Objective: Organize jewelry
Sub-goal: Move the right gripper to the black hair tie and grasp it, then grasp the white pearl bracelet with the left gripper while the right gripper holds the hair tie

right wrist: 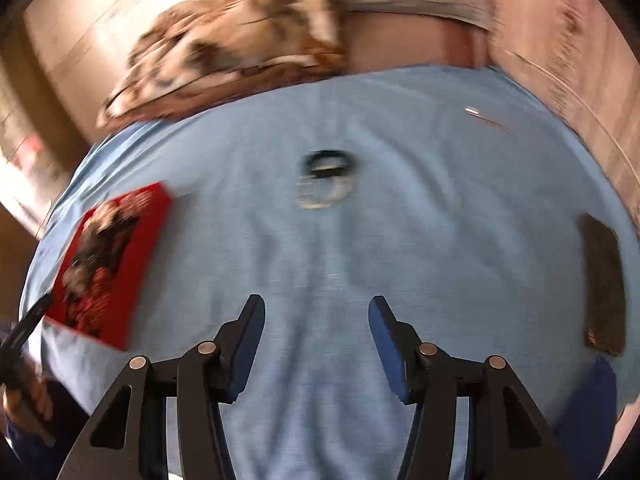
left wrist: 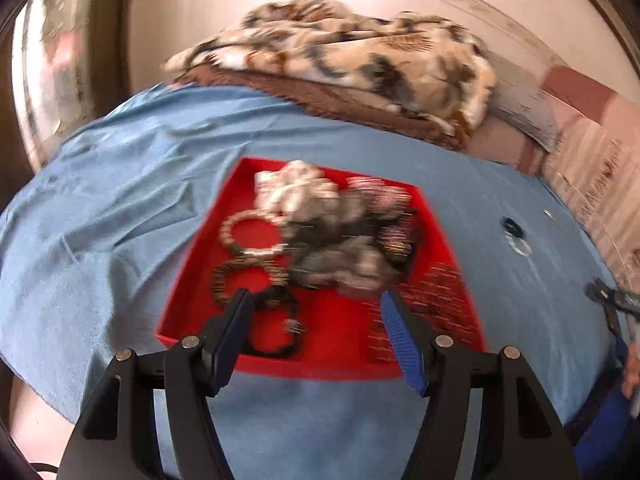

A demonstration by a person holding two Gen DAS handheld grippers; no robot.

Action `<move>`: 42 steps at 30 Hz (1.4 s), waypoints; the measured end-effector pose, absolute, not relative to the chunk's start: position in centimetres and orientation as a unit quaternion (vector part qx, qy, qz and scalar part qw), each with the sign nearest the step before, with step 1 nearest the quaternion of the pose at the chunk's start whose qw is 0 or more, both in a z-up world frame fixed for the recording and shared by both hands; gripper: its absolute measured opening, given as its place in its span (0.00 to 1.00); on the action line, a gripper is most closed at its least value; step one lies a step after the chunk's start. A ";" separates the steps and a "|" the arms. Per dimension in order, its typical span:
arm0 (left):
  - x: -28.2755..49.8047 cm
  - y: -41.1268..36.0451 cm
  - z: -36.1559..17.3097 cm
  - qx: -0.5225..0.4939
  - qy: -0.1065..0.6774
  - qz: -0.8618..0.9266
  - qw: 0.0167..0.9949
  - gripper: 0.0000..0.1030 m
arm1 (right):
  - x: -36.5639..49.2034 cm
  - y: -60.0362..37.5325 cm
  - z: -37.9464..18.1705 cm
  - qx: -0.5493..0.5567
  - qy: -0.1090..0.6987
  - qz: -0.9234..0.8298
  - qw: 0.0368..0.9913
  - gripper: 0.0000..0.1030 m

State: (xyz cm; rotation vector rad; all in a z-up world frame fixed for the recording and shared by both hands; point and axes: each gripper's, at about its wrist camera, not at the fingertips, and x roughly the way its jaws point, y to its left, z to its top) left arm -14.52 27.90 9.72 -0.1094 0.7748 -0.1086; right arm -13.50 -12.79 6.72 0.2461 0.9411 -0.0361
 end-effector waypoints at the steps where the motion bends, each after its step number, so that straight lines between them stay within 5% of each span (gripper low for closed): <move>1: -14.9 26.9 10.3 -0.043 0.376 -0.059 0.924 0.63 | -13.4 -13.8 6.5 0.124 0.451 -0.023 0.884 0.57; 11: -13.9 15.1 14.5 0.028 0.371 -0.131 0.919 0.63 | -7.5 -16.7 4.1 0.182 0.428 0.006 0.885 0.56; 14: -13.2 12.9 13.8 0.047 0.384 -0.131 0.913 0.63 | -4.4 -16.4 3.7 0.180 0.426 0.030 0.886 0.38; 26: -8.8 7.8 10.9 0.052 0.434 -0.130 0.890 0.63 | 4.5 -15.9 0.0 0.112 0.440 0.050 0.890 0.32; 28: -7.7 6.8 10.4 0.052 0.439 -0.130 0.887 0.63 | 5.4 -15.7 -0.9 0.106 0.453 0.056 0.883 0.27; 30: -6.3 5.6 9.8 0.047 0.449 -0.134 0.882 0.63 | 5.7 -15.7 -1.2 0.093 0.452 0.047 0.886 0.10; 42: 1.6 -4.3 4.8 0.090 0.493 -0.166 0.850 0.63 | 4.0 -22.1 0.3 0.156 0.479 -0.005 0.864 0.08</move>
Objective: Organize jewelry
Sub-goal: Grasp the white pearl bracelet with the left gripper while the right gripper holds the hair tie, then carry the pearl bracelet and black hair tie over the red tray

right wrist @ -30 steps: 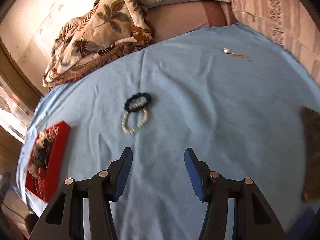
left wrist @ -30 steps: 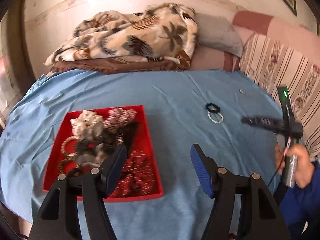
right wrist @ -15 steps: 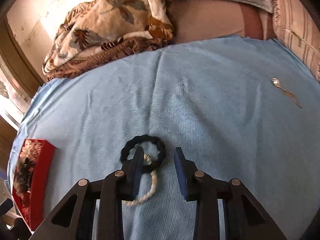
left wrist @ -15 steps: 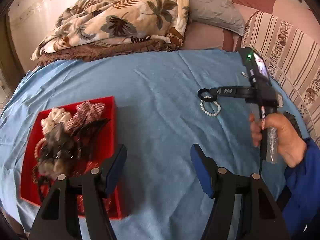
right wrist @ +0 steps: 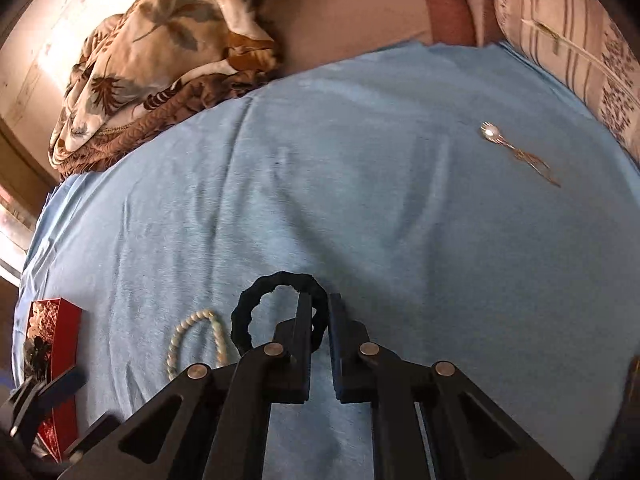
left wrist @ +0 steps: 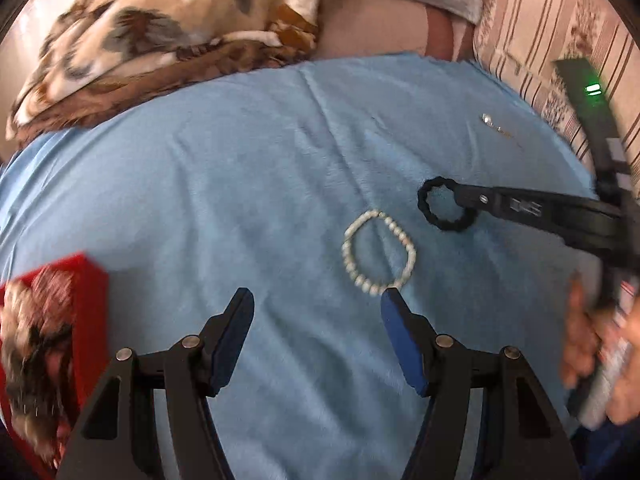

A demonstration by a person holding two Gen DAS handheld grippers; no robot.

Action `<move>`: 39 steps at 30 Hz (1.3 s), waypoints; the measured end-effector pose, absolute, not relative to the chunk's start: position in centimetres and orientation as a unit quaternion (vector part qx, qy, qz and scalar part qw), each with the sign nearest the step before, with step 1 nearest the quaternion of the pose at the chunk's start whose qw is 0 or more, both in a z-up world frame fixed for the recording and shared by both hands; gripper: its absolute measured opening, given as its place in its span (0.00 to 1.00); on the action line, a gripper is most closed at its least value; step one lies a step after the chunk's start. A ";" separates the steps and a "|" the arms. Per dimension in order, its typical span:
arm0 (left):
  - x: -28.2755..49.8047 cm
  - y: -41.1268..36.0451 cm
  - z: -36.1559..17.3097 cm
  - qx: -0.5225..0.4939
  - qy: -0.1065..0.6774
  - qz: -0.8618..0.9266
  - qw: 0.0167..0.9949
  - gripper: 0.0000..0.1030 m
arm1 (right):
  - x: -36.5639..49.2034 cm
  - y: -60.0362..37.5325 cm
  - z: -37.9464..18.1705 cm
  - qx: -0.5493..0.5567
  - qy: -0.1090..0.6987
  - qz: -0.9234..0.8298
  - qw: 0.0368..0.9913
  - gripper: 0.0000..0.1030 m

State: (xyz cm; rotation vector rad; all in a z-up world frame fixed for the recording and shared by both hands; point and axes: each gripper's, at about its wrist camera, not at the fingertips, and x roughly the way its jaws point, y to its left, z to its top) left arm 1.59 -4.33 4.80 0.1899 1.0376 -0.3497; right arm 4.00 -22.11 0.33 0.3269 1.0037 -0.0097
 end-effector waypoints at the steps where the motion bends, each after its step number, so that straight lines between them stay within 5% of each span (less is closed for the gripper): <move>1: 2.2 -5.2 4.3 0.104 0.493 -0.165 0.848 0.61 | 4.0 -22.3 0.1 0.163 0.482 -0.001 0.861 0.08; 11: 4.7 -7.8 1.9 0.100 0.509 -0.165 0.839 0.50 | 4.7 -21.6 -0.4 0.160 0.475 0.011 0.865 0.09; 15: 4.0 -8.9 2.3 0.114 0.504 -0.173 0.838 0.05 | 5.0 -21.4 -0.2 0.175 0.465 0.024 0.868 0.08; 26: -2.0 -5.4 8.5 0.055 0.478 -0.215 0.850 0.05 | 3.3 -20.9 2.4 0.202 0.422 0.042 0.883 0.08; 39: -10.0 8.0 16.7 0.026 0.413 -0.165 0.896 0.05 | -2.6 -16.8 4.7 0.205 0.396 0.071 0.892 0.08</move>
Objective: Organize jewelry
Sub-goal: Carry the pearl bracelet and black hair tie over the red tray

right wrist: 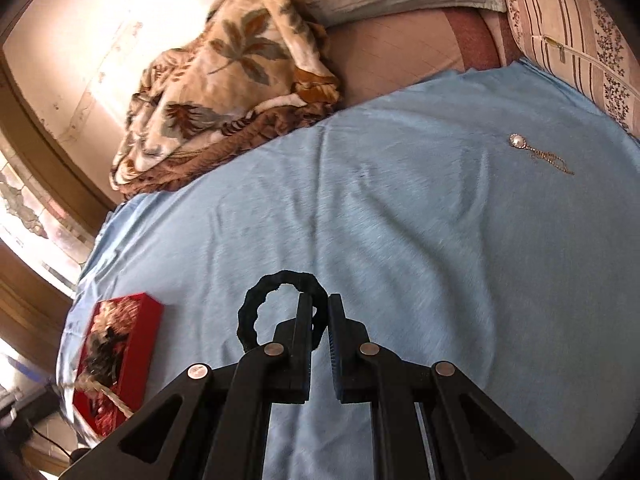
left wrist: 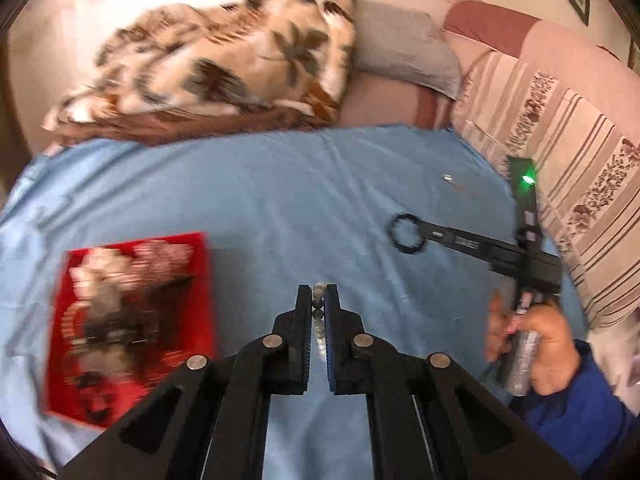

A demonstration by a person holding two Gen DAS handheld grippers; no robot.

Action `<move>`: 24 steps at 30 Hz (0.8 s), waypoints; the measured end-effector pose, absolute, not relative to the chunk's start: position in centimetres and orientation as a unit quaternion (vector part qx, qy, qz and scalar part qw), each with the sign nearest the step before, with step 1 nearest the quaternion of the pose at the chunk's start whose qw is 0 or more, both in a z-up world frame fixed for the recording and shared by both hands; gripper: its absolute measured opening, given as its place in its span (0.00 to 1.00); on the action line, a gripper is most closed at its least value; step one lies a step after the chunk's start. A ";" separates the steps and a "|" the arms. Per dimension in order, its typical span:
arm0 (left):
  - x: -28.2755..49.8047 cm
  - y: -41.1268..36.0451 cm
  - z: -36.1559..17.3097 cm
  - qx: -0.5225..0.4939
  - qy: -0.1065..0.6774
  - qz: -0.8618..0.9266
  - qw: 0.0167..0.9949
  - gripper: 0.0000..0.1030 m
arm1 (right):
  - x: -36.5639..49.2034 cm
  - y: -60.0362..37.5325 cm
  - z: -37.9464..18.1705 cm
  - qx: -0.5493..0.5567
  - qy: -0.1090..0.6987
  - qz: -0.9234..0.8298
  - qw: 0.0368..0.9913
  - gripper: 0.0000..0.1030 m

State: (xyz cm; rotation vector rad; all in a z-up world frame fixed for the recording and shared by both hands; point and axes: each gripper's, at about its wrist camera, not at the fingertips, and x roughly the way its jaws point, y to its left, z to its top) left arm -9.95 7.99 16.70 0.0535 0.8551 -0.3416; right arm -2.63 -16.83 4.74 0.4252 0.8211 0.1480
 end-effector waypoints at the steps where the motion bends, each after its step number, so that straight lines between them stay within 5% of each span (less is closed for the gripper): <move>1: -10.4 9.2 17.0 0.029 0.409 -0.152 0.899 0.05 | -3.4 -16.4 4.8 0.207 0.394 0.075 0.892 0.08; 15: -12.7 25.6 17.4 -0.044 0.406 -0.035 0.912 0.05 | -11.9 -7.6 6.0 0.169 0.397 0.123 0.894 0.08; 24: -13.6 28.3 15.4 -0.094 0.410 -0.060 0.905 0.05 | -11.3 0.9 8.0 0.121 0.412 0.186 0.884 0.08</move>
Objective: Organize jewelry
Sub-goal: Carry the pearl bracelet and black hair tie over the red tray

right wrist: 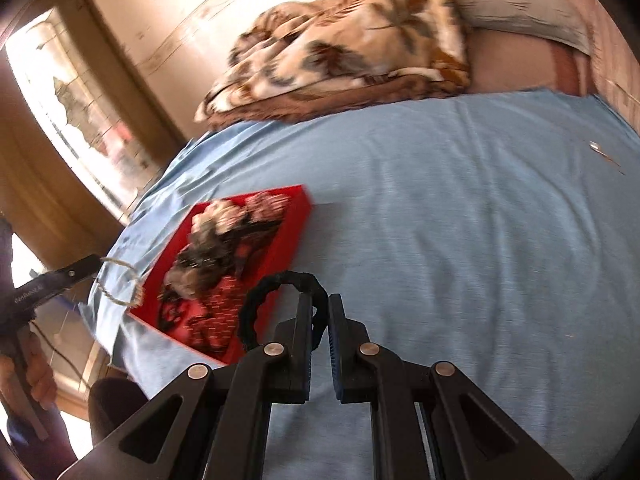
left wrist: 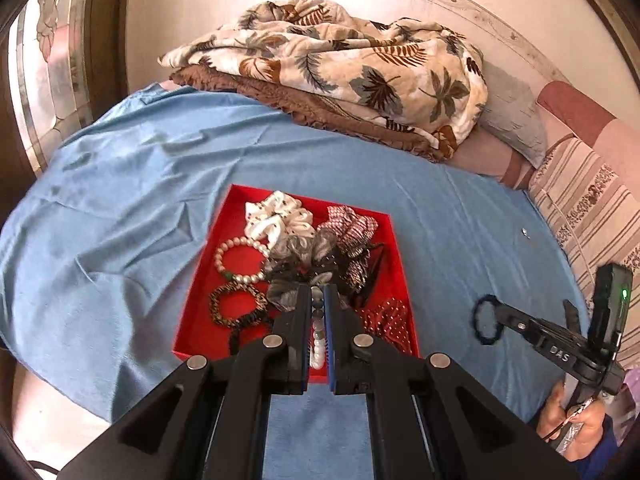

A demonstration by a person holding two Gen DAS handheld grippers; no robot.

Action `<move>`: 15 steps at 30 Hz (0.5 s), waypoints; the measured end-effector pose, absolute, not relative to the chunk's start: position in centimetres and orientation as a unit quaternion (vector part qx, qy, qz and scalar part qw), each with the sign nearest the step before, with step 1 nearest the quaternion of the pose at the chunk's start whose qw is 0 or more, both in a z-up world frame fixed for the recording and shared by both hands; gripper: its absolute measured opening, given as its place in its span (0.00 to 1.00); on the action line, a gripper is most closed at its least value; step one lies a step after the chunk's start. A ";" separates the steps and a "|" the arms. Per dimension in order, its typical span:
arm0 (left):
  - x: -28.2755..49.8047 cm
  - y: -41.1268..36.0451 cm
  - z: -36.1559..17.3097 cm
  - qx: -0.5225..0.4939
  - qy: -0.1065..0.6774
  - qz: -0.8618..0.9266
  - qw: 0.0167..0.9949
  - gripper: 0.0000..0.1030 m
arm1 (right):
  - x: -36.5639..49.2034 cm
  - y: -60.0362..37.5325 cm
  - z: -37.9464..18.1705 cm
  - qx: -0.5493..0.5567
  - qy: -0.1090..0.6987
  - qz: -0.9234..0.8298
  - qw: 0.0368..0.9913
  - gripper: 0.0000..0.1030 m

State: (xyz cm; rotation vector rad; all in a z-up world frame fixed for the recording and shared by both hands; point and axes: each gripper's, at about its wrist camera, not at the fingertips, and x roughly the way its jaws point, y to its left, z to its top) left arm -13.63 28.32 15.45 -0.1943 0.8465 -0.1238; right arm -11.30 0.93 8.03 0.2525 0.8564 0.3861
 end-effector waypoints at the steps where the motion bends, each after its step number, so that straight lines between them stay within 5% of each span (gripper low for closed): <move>1: -13.6 28.1 15.2 -0.094 0.411 -0.062 0.905 0.05 | -11.1 2.0 8.0 0.116 0.415 0.191 0.882 0.08; 15: -10.5 28.7 6.9 -0.126 0.449 -0.051 0.883 0.05 | -7.4 10.2 8.3 0.009 0.417 0.179 0.891 0.08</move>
